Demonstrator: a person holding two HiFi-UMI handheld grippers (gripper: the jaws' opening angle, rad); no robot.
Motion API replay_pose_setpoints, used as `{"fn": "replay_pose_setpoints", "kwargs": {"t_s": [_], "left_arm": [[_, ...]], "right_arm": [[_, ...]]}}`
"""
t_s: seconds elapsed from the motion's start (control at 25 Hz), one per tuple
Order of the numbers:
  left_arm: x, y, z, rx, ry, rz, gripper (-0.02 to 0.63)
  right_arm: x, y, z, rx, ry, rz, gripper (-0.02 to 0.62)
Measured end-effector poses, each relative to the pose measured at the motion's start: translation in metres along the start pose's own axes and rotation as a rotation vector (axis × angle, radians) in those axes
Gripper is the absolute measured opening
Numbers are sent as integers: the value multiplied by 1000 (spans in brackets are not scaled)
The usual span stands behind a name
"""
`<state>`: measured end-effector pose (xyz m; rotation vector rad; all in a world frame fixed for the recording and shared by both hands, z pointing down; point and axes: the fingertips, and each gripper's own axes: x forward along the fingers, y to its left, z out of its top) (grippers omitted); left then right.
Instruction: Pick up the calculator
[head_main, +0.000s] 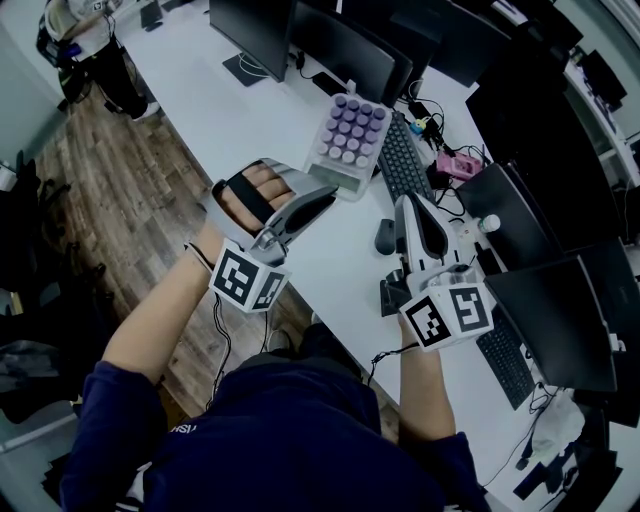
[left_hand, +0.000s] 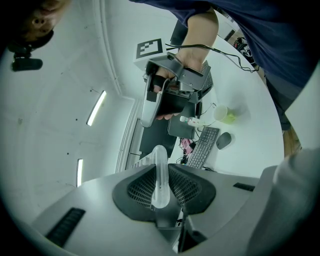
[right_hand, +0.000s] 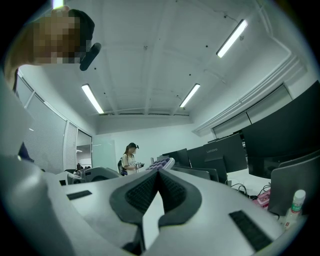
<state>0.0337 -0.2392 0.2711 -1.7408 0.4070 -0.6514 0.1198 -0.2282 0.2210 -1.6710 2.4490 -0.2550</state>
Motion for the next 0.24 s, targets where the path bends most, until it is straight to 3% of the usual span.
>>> {"fn": "replay_pose_setpoints", "kwargs": {"t_s": [0.24], "left_arm": [[3, 0, 3, -1, 0, -1, 95]], "right_arm": [[-1, -3, 2, 7, -6, 3, 3]]}}
